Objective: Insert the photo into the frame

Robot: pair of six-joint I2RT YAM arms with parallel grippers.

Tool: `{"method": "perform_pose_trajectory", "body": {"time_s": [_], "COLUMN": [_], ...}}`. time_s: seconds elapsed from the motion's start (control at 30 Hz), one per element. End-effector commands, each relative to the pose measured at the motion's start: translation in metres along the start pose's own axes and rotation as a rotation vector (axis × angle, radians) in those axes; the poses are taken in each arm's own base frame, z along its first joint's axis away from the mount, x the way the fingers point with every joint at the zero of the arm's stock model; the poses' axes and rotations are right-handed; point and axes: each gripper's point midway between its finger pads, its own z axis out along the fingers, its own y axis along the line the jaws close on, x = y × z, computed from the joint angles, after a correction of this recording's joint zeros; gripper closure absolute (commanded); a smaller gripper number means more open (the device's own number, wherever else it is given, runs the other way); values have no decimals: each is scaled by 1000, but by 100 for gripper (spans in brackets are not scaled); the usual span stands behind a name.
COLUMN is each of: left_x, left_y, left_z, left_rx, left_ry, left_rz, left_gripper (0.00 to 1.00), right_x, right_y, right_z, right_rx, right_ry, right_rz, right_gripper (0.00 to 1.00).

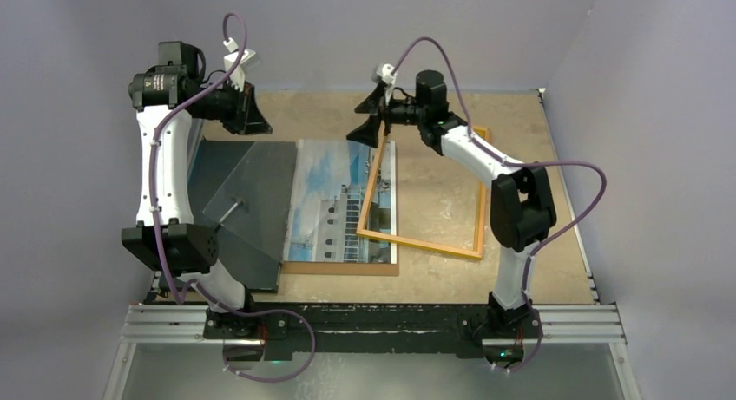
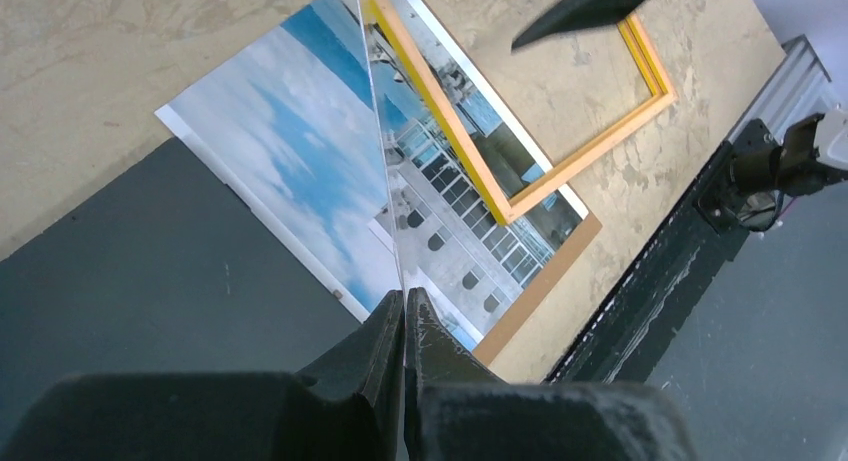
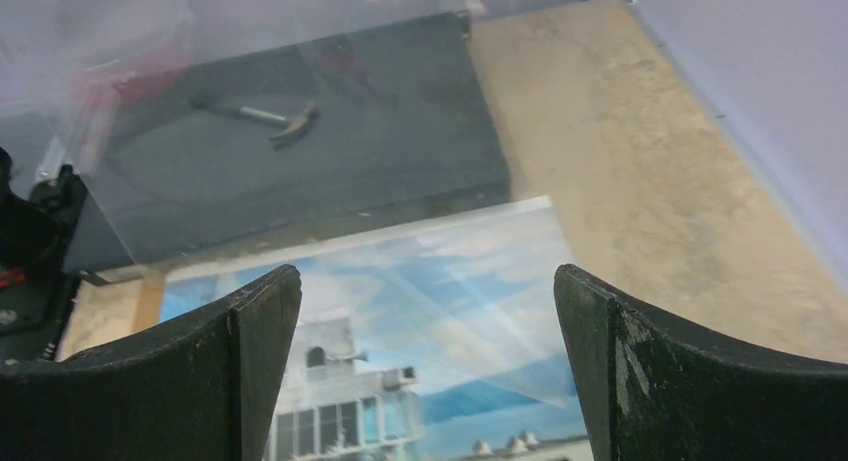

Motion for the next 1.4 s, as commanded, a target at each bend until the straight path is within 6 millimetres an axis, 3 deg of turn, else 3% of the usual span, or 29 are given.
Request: {"method": "perform_pose_trajectory", "body": {"time_s": [0.0, 0.3, 0.7, 0.97, 1.1, 1.23, 1.37], "left_x": [-7, -14, -18, -22, -25, -28, -28], "left_y": [-22, -34, -42, -45, -45, -42, -39], "left_z": [-7, -13, -13, -11, -10, -9, -7], "left_rx": [61, 81, 112, 130, 132, 125, 113], "left_ry": [-28, -56, -72, -84, -97, -103, -107], "left_rz": [96, 153, 182, 192, 195, 195, 191], "left_gripper": [100, 100, 100, 100, 100, 100, 100], "right_x": [-46, -36, -52, -34, -25, -7, -3], "right_y": [-7, -23, -11, -10, 8, 18, 24], "right_z": [-37, -24, -25, -23, -29, -34, -38], "right_rx": [-46, -179, -331, -406, -461, -510, -512], "right_ry": [-77, -80, -152, -151, -159, -128, -114], "right_rz": [-207, -211, -199, -141, -141, -107, -83], "right_gripper": [1, 1, 1, 6, 12, 26, 51]}}
